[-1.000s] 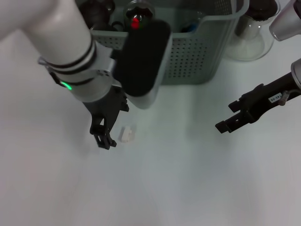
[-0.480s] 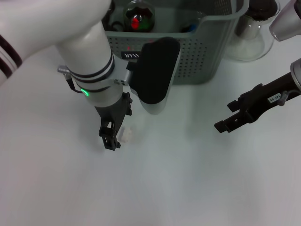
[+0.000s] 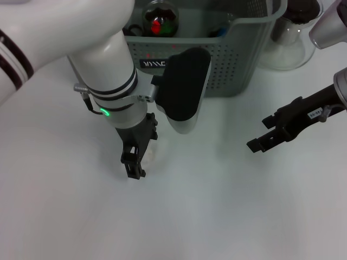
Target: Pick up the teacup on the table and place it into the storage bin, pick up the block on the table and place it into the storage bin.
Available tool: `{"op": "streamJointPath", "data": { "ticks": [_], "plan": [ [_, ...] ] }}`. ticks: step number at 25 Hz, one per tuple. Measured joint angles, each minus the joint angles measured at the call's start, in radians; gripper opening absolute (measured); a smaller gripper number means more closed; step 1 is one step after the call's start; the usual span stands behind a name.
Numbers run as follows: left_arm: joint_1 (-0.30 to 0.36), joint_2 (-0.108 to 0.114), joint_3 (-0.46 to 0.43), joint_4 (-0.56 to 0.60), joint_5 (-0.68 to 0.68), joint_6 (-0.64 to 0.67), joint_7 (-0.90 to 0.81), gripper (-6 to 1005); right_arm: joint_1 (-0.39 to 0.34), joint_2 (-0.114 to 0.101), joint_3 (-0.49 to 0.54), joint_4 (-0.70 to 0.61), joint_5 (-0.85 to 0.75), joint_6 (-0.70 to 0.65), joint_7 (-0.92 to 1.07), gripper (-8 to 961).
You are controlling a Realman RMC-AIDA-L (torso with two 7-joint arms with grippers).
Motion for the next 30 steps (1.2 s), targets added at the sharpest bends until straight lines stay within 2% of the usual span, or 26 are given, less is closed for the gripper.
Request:
{"op": "streamJointPath", "data": {
  "ticks": [6,17,23,27,30],
  "plan": [
    [-0.022,0.0,-0.002,-0.058,-0.007,-0.033,-0.003,885,0.0,-0.001,-0.002,0.023,-0.003,0.015,-0.001,911],
    [-0.045,0.005,-0.017,-0.12,-0.014,-0.062,-0.004,673,-0.001,-0.002,-0.003,0.028,-0.004,0.021,-0.002,910],
    [-0.045,0.003,-0.027,-0.118,-0.014,-0.056,-0.004,571,-0.002,-0.005,-0.003,0.037,-0.004,0.029,-0.004,910],
    [-0.042,0.001,-0.027,-0.109,-0.014,-0.036,-0.009,464,-0.002,-0.005,-0.004,0.037,-0.004,0.029,-0.005,911],
    [-0.028,0.001,-0.062,-0.053,-0.016,0.017,-0.031,427,-0.002,-0.006,-0.003,0.037,-0.004,0.029,-0.005,911]
  ]
}}
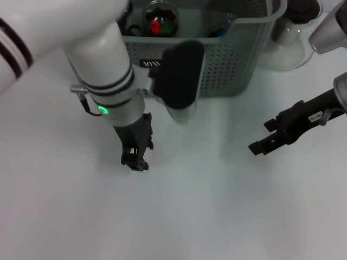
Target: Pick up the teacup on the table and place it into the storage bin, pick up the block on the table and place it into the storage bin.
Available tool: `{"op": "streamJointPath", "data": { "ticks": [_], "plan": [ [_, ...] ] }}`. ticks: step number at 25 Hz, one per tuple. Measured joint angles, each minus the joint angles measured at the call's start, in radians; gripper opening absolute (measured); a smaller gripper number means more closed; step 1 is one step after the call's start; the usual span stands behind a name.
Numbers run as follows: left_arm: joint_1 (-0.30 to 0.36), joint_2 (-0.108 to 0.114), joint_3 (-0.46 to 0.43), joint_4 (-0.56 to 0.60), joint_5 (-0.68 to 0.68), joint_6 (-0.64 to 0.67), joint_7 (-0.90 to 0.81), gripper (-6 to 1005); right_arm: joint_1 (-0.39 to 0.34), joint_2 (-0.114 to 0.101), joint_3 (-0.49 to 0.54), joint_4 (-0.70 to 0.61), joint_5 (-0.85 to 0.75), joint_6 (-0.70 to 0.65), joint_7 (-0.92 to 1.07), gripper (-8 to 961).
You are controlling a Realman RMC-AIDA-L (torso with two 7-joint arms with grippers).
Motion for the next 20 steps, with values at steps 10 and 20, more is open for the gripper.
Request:
{"op": "streamJointPath", "data": {
  "ticks": [10,20],
  "plan": [
    [0.058,0.015,-0.678,0.424,-0.458,0.313,-0.195,411,0.003,-0.011,0.001,-0.002,-0.001,-0.011,0.013,911],
    [-0.062,0.079,-0.67,0.201,-0.603,-0.219,-0.234,410,0.013,-0.003,0.002,-0.011,-0.001,-0.011,0.007,912]
  ]
}}
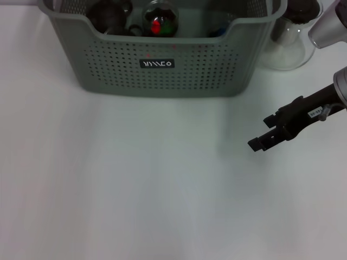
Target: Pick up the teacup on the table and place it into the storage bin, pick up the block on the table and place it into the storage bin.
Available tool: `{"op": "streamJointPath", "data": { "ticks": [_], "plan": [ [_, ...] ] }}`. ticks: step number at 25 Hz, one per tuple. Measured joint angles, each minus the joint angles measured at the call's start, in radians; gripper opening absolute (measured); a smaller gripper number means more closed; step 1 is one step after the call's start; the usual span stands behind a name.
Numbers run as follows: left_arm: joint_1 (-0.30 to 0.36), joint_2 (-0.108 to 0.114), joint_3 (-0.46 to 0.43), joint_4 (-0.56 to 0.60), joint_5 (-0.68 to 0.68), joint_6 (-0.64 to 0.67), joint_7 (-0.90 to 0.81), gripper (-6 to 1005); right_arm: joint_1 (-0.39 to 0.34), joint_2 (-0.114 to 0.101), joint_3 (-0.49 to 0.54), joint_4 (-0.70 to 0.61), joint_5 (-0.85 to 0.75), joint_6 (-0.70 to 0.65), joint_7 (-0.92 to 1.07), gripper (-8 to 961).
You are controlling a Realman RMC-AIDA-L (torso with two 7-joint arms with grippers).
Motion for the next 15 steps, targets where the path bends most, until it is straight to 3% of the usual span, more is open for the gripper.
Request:
{"op": "streamJointPath", "data": {
  "ticks": [4,7,11,15],
  "plan": [
    [-0.119,0.02,0.086,-0.258,0.111,-0.222,-0.009,410,0.007,0.001,0.0,-0.004,0.005,0.0,-0.001,912],
    [-0.207,0.016,0.094,-0.442,0.209,-0.357,-0.01,410,0.013,0.001,0.0,-0.013,0.005,-0.007,0.0,911],
    [-0.268,-0.013,0.097,-0.585,0.329,-0.504,-0.011,411,0.016,0.001,0.0,-0.026,0.005,-0.014,-0.001,911],
    [-0.274,-0.058,0.117,-0.601,0.409,-0.561,-0.012,414,0.023,0.001,0.0,-0.029,0.005,-0.016,-0.002,912]
  ]
}}
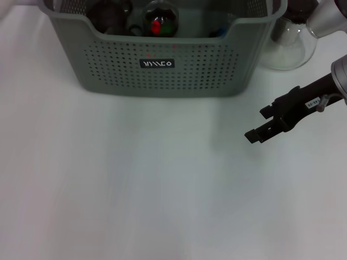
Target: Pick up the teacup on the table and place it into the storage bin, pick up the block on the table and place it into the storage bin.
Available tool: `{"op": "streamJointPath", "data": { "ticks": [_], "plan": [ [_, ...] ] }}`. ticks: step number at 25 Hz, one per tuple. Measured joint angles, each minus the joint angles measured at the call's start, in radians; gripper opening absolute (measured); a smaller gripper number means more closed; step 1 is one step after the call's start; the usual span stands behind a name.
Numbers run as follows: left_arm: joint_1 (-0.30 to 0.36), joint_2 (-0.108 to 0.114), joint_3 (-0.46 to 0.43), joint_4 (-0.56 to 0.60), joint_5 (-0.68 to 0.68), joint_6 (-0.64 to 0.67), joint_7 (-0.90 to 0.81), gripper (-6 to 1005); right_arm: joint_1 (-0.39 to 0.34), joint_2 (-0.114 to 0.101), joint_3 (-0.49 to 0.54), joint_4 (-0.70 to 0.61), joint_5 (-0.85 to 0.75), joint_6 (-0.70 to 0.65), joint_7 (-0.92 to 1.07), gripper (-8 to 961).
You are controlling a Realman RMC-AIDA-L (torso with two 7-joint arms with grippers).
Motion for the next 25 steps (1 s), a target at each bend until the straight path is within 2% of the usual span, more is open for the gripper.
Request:
{"op": "streamJointPath", "data": {
  "ticks": [3,6,8,10,14,17,20,22,23,25],
  "plan": [
    [0.001,-0.013,0.011,0.002,0.026,-0.013,-0.001,418,0.003,-0.001,0.0,0.0,-0.001,0.0,-0.002,912],
    [0.005,-0.012,0.012,0.009,0.027,-0.01,-0.017,421,0.003,-0.003,0.0,0.0,-0.002,0.0,-0.005,912],
    [0.016,-0.009,0.008,0.032,0.03,0.005,-0.037,463,0.001,-0.005,0.0,0.0,-0.002,0.0,-0.01,912],
    [0.043,-0.005,0.0,0.088,0.029,0.045,-0.06,505,-0.001,-0.006,0.0,0.0,-0.001,0.0,-0.013,911],
    [0.147,-0.002,-0.015,0.296,-0.027,0.177,-0.096,589,-0.003,-0.01,0.002,0.0,0.0,0.0,-0.025,911],
    [0.248,0.001,-0.053,0.48,-0.172,0.343,-0.091,652,-0.005,-0.012,0.003,0.0,0.001,-0.001,-0.038,911],
    [0.366,0.006,-0.137,0.632,-0.398,0.552,-0.048,790,-0.009,-0.013,0.008,-0.013,0.008,-0.003,-0.058,912],
    [0.434,0.006,-0.202,0.679,-0.555,0.683,0.009,882,-0.018,-0.014,0.014,-0.03,0.028,-0.009,-0.077,912],
    [0.487,0.007,-0.267,0.692,-0.677,0.807,0.064,882,-0.023,-0.015,0.02,-0.034,0.044,-0.015,-0.093,911],
    [0.538,0.002,-0.344,0.674,-0.779,0.958,0.127,883,-0.034,-0.017,0.042,-0.039,0.088,-0.036,-0.137,911]
  ]
}}
